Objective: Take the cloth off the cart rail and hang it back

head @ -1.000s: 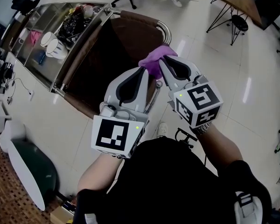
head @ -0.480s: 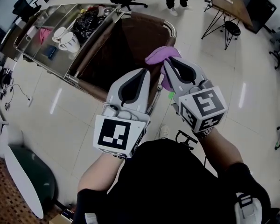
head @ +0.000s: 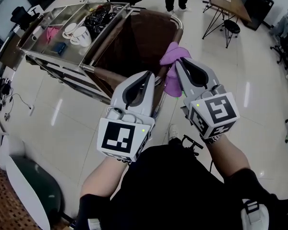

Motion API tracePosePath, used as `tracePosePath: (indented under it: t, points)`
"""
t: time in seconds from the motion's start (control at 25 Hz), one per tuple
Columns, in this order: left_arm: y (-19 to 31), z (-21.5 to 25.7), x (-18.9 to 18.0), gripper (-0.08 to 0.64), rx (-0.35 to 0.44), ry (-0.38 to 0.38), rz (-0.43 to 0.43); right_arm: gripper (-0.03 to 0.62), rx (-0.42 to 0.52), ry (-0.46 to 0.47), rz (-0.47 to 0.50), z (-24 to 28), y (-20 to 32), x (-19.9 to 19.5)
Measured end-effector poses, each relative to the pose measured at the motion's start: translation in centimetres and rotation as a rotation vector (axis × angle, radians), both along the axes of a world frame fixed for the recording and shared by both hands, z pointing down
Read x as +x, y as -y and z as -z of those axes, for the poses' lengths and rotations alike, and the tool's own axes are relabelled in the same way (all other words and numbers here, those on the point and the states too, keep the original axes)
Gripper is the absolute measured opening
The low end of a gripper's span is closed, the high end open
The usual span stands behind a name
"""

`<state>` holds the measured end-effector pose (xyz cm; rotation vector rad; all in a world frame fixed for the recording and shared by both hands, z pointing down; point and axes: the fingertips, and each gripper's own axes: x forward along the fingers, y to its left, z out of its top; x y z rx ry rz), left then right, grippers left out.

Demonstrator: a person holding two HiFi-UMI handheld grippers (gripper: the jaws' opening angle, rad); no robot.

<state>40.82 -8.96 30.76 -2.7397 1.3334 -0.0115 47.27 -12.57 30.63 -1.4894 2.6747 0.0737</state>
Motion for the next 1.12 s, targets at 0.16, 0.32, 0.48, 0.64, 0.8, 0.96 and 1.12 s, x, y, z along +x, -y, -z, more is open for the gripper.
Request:
tracePosePath:
  t: [0.16, 0.32, 0.48, 0.64, 0.8, 0.96, 1.12]
  points:
    - [-2.1, 0.9, -1.1, -0.002, 0.082, -0.027, -0.039, 0.031, 0.031, 0.002, -0.024, 1.1, -2.9, -1.1]
    - [-3.8, 0.6, -1.9, -0.002, 0.018, -0.017, -0.045, 0.031, 0.061, -0.005, -0.036, 2.6, -5.2, -1.9]
    - [-4.9, 2.6, -1.4, -0.002, 0.089, -0.048, -0.056, 0.031, 0.079, -0.016, -0.041, 4.5, -7.5, -1.5]
    - [-6.0, 3.4, -0.5, -0.002, 0.103, -0.051, -0.055, 0.031, 0.108, -0.011, -0.016, 6.1, -9.3, -1.0]
    - [-7.6, 2.5, 0.5, -0.002, 0.027, -0.022, -0.021, 0.031, 0.121, -0.005, 0.015, 6.5, -11.1, -0.1]
    - [-8.9, 2.8, 1.9, -0.002, 0.084, -0.019, -0.002, 0.031, -0.001, -0.056, 0.045, 4.3, -12.8, 0.9]
    - [-9.7, 2.1, 3.1, -0.002, 0.117, -0.016, 0.014, 0.031, 0.063, -0.015, 0.086, 4.3, -13.6, 1.4]
